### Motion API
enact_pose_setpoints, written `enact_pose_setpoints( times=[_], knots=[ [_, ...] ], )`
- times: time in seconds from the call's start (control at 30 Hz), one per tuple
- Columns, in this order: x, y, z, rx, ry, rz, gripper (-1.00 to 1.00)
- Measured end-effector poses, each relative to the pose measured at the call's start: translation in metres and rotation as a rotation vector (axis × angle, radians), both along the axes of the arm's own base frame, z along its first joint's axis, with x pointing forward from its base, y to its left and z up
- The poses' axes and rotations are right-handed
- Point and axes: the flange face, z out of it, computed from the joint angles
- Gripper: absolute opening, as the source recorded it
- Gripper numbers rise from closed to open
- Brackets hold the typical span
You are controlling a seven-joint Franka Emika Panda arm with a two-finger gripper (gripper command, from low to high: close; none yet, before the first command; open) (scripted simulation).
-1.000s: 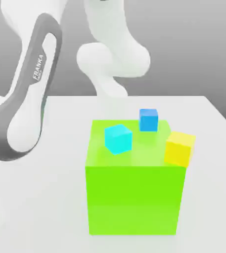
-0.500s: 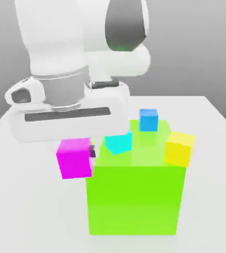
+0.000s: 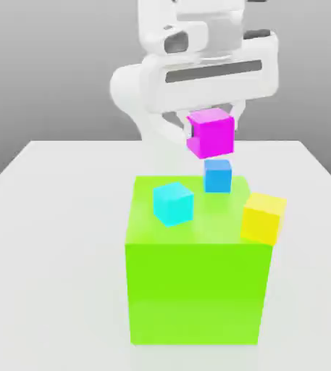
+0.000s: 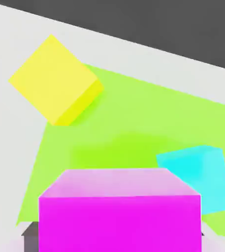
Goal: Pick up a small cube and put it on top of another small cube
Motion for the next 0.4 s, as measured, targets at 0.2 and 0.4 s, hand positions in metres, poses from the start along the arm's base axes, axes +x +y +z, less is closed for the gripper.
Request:
enact_pose_setpoints(
  times=[0.2, 0.4],
  knots=[
    [-0.045, 0.017, -0.024, -0.037, -0.010, 0.081, -1.00],
    [-0.048, 0.018, -0.060, -0.038, -0.011, 0.084, 1.00]
  ],
)
